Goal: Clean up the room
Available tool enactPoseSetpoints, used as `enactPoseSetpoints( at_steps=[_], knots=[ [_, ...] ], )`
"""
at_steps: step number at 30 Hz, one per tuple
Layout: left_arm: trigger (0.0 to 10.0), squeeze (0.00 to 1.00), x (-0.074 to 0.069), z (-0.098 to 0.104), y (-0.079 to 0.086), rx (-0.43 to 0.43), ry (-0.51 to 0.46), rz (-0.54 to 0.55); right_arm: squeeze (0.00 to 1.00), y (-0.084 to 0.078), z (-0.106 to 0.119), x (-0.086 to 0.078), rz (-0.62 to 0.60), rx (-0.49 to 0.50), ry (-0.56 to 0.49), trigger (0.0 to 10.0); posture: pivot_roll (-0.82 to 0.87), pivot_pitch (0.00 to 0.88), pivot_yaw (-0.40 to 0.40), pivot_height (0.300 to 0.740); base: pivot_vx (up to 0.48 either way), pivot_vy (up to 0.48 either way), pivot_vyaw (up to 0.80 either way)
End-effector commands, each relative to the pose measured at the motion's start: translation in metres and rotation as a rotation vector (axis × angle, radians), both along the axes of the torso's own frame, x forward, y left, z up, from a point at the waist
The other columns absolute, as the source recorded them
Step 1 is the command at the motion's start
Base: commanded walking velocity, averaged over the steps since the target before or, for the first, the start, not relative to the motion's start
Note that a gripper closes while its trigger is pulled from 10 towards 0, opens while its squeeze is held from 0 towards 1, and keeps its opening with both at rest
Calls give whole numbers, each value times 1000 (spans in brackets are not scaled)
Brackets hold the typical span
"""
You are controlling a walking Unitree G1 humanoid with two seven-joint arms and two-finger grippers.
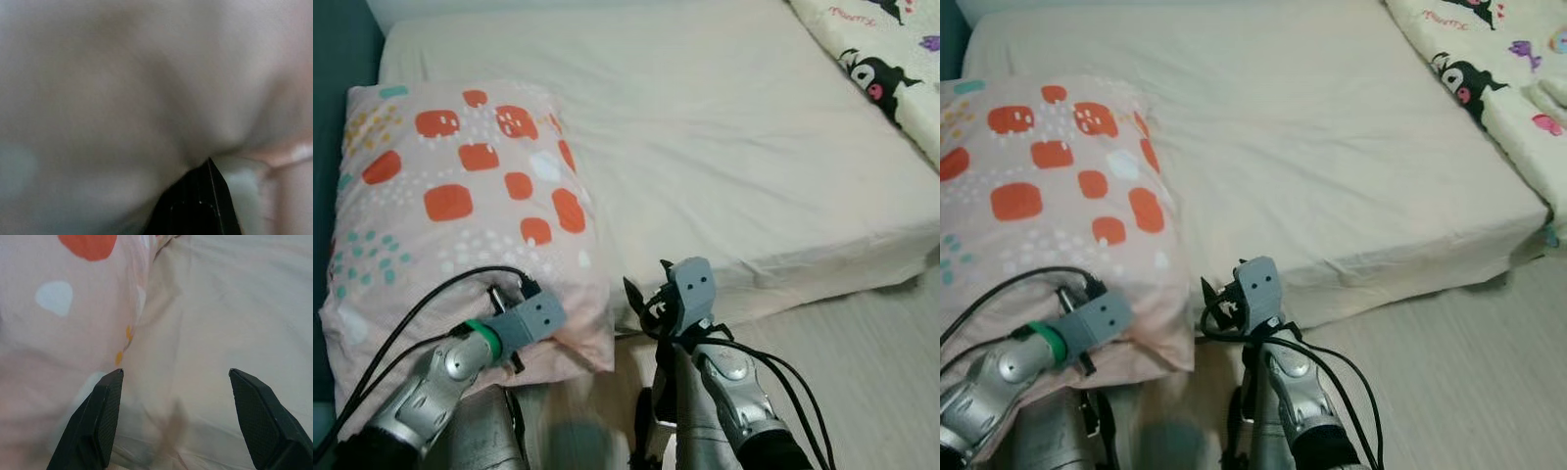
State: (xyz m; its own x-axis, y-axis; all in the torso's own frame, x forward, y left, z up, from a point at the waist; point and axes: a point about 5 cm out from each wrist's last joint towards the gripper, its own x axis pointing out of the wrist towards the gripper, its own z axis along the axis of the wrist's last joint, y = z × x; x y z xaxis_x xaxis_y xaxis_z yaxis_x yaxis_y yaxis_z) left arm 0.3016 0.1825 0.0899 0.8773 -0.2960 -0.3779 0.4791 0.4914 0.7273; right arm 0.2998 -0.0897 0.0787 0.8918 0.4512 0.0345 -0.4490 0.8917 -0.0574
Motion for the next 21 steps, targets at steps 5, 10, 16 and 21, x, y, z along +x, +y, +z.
enactPoseSetpoints(
  at_steps=[5, 10, 16, 21],
  knots=[
    [0, 0, 37, 32, 9, 76, -161, 42, 0, -4, -6, -6, -26, 9, 27, 10000, 50, 270, -70, 539, 0, 0, 0],
    [0, 0, 68, 61, 9, 130, -269, 62, 0, -5, -8, -8, -38, 15, 38, 10000, 53, 270, -68, 539, 0, 0, 0],
    [0, 0, 91, 83, 1, 190, -369, 85, 0, -5, -7, -6, -46, 15, 41, 10000, 43, 276, -69, 539, 0, 0, 0],
    [0, 0, 99, 100, -4, 225, -453, 97, 0, -6, -6, -6, -52, 13, 41, 10000, 37, 274, -69, 539, 0, 0, 0]
  ],
)
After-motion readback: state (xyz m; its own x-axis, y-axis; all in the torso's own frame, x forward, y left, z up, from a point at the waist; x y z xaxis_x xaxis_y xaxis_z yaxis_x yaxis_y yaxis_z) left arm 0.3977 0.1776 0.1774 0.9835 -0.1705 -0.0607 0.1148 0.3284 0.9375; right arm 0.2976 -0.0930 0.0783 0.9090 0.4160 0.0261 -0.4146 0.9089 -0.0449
